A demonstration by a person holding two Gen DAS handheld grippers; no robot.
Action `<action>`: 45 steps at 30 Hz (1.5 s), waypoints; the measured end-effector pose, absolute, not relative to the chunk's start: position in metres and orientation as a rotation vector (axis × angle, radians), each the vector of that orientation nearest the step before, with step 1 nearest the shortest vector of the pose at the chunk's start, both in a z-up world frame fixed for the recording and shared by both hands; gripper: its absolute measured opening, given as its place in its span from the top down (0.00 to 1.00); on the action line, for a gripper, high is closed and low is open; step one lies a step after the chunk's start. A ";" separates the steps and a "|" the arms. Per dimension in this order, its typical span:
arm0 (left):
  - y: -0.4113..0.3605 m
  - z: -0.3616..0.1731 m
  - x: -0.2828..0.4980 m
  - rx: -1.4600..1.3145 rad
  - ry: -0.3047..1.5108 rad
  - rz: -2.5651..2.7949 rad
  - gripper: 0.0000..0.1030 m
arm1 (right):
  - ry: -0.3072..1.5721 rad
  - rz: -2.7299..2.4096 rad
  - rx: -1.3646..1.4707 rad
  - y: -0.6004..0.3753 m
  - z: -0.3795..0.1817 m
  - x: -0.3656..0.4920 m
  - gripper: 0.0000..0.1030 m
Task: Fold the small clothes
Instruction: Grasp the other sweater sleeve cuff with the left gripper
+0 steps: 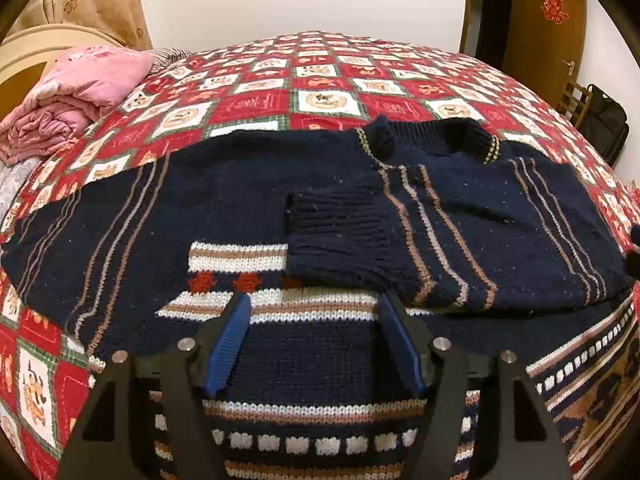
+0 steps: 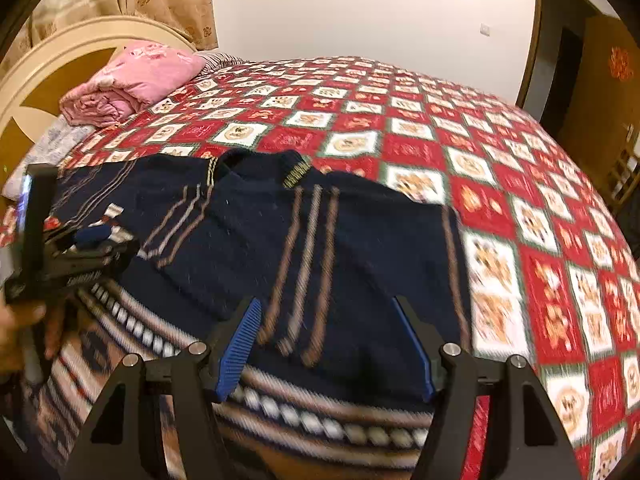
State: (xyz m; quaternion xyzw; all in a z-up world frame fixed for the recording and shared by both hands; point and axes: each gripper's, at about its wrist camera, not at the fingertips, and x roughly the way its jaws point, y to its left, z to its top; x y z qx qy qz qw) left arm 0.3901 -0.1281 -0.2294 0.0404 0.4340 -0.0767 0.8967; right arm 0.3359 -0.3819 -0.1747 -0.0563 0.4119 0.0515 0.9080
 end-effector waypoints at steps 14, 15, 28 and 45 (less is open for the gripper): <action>-0.087 -0.208 0.376 0.020 0.827 -0.197 0.29 | 0.861 0.001 -0.177 -0.350 -0.221 0.337 0.59; -0.074 -0.205 0.375 0.019 0.817 -0.182 0.29 | 0.857 -0.002 -0.183 -0.349 -0.221 0.336 0.59; 0.183 -0.192 0.397 -0.165 0.777 0.323 0.29 | 0.830 -0.005 -0.183 -0.347 -0.223 0.339 0.59; 0.311 -0.230 0.486 -0.469 0.842 0.482 0.33 | 0.825 -0.004 -0.173 -0.347 -0.224 0.339 0.58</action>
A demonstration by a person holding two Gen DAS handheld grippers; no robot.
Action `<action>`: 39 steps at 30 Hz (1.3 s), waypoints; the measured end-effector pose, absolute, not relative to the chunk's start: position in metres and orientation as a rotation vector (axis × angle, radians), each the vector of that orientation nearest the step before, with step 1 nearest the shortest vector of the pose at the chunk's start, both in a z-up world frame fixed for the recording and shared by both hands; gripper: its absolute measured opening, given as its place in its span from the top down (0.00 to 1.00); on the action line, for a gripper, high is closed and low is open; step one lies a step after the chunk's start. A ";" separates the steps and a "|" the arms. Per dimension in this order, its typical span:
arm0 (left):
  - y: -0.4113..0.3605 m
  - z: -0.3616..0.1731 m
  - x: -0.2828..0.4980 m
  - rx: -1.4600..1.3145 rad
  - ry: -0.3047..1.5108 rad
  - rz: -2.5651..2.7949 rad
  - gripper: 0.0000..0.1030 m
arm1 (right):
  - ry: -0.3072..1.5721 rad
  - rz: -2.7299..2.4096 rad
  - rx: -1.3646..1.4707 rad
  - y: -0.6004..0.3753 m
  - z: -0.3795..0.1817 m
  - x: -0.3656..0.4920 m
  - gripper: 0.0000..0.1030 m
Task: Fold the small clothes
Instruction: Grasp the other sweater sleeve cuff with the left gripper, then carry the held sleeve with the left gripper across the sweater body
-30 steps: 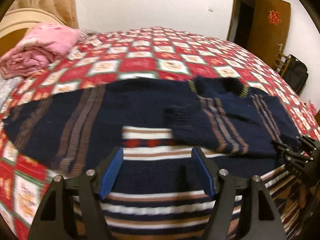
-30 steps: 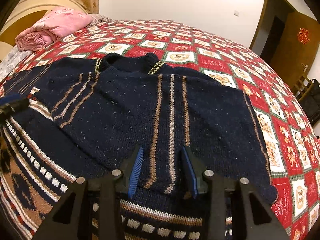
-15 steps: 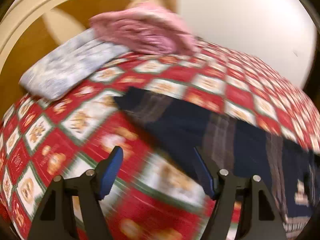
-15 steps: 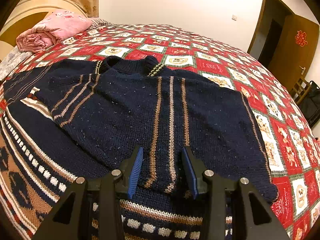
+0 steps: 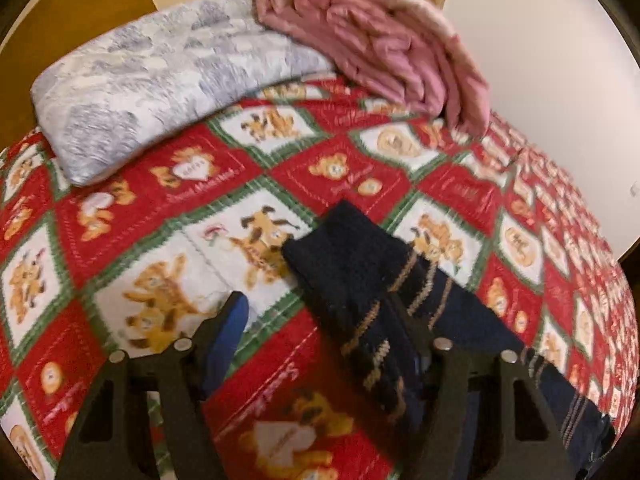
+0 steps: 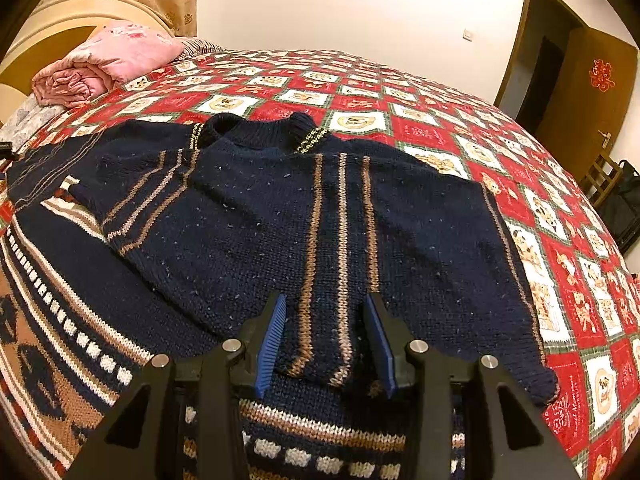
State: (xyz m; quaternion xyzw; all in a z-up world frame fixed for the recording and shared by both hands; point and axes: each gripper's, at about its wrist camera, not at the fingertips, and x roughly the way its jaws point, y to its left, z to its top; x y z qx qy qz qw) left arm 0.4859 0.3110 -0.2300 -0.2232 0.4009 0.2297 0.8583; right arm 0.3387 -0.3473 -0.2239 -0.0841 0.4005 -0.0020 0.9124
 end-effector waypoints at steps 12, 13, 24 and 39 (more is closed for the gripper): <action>0.294 -0.209 0.481 -0.473 0.796 0.395 0.93 | 0.821 0.000 -0.161 -0.349 -0.223 0.339 0.58; 0.289 -0.204 0.479 -0.479 0.785 0.380 0.93 | 0.820 0.000 -0.160 -0.349 -0.223 0.339 0.58; 0.258 -0.166 0.465 -0.441 0.728 0.316 0.93 | 0.813 0.015 -0.125 -0.354 -0.222 0.337 0.58; 0.075 -0.080 0.434 -0.344 0.614 -0.086 0.93 | 0.805 0.046 -0.063 -0.361 -0.221 0.336 0.58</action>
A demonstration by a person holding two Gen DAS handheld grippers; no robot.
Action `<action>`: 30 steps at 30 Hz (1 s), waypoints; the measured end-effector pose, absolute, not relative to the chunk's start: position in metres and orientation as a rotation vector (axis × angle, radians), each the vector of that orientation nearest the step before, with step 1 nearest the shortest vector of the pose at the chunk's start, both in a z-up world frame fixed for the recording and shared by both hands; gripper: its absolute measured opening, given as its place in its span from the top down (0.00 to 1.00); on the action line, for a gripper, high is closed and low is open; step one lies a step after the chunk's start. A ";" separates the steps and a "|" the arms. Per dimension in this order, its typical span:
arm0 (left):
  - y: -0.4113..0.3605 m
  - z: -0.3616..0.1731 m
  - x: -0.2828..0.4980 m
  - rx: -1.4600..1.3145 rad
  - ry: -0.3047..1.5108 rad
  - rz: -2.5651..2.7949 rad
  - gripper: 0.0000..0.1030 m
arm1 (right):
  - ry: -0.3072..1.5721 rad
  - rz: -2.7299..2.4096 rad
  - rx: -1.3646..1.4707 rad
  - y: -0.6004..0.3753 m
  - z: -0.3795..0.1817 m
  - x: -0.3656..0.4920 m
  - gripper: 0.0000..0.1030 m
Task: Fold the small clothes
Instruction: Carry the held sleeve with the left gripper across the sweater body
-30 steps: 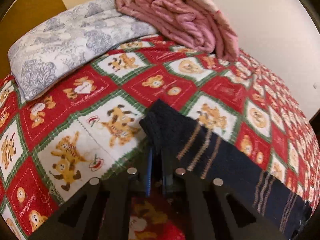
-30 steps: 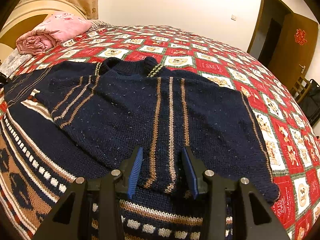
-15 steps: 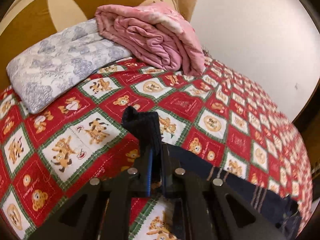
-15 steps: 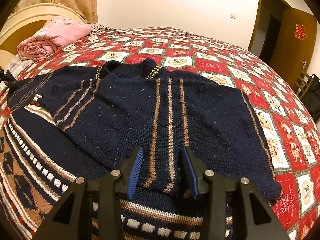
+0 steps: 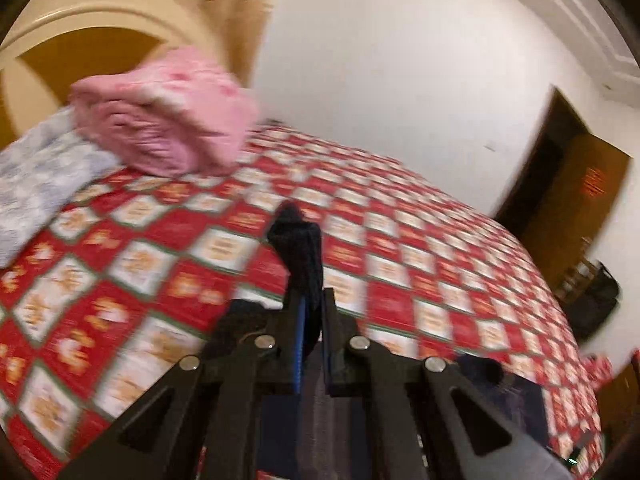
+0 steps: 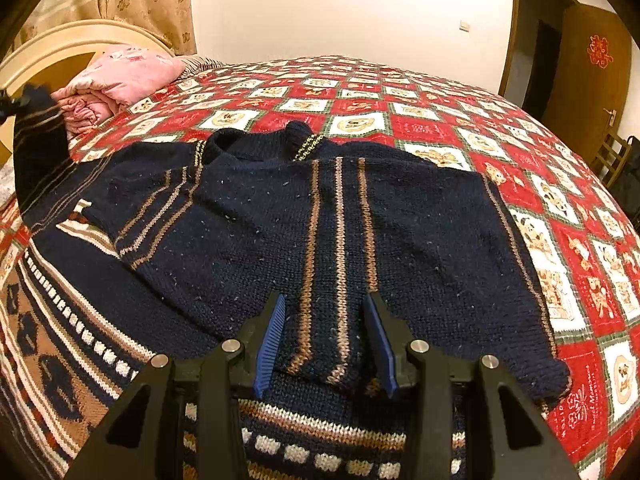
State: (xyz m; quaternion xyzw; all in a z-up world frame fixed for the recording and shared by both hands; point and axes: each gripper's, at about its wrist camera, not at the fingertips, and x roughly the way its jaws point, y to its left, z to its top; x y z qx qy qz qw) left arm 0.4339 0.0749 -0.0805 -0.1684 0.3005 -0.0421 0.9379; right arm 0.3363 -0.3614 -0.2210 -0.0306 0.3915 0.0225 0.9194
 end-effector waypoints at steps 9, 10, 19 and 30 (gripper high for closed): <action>-0.068 -0.116 0.437 -0.404 0.725 -0.346 0.93 | 0.800 0.069 -0.021 -0.366 -0.220 0.336 0.57; -0.084 -0.125 0.439 -0.405 0.746 -0.365 0.93 | 0.799 0.072 -0.016 -0.367 -0.220 0.335 0.57; -0.180 -0.174 0.420 -0.225 0.866 -0.489 0.84 | 0.788 0.139 0.076 -0.377 -0.219 0.334 0.45; -0.102 -0.148 0.367 0.159 0.585 -0.194 0.12 | 0.696 0.190 0.211 -0.396 -0.208 0.325 0.45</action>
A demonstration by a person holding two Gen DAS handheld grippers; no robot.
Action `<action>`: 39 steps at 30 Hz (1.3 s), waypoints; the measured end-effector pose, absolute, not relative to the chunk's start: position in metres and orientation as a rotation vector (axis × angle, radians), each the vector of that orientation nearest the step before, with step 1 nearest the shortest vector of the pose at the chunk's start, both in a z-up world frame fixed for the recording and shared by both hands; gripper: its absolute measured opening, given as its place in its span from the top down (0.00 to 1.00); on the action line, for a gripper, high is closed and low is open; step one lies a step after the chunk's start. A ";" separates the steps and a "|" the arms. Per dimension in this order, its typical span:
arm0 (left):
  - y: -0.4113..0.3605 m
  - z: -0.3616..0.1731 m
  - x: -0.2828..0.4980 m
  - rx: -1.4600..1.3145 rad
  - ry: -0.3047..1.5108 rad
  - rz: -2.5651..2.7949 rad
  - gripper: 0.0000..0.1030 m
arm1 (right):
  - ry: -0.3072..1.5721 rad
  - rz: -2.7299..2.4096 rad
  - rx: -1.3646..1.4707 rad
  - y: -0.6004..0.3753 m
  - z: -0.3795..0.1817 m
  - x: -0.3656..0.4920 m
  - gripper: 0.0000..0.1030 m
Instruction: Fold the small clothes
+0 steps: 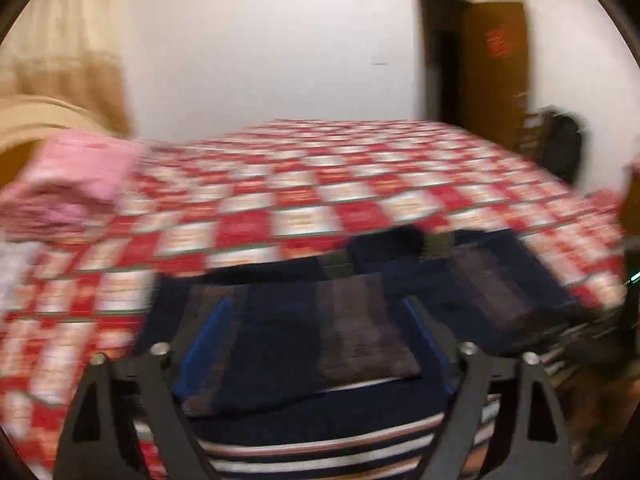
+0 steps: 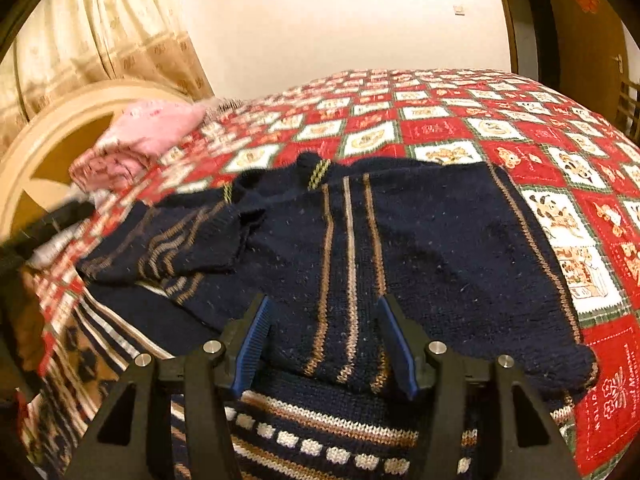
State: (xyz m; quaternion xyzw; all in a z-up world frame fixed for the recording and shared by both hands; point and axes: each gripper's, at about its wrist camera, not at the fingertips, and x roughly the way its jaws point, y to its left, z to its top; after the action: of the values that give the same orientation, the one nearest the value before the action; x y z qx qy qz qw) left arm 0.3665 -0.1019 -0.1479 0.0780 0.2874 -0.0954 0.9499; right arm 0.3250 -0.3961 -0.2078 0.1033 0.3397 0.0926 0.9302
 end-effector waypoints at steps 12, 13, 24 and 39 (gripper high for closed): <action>0.074 -0.220 0.400 -0.208 0.780 0.059 0.12 | 0.912 0.361 0.466 -0.347 -0.194 0.375 0.45; 0.074 -0.220 0.400 -0.233 0.779 0.038 0.12 | 0.925 0.351 0.467 -0.342 -0.196 0.381 0.45; 0.096 -0.230 0.390 -0.428 0.747 -0.056 0.05 | 0.997 0.228 0.488 -0.312 -0.225 0.423 0.54; 0.098 -0.230 0.389 -0.430 0.731 -0.048 0.04 | 0.833 0.145 0.166 -0.289 -0.169 0.417 0.89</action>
State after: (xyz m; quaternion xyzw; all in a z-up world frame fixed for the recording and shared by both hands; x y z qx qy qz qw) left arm 0.3888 0.0980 -0.2299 -0.2086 0.3545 -0.0231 0.9112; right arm 0.4166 -0.2888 -0.1690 0.0803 0.4039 0.0702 0.9085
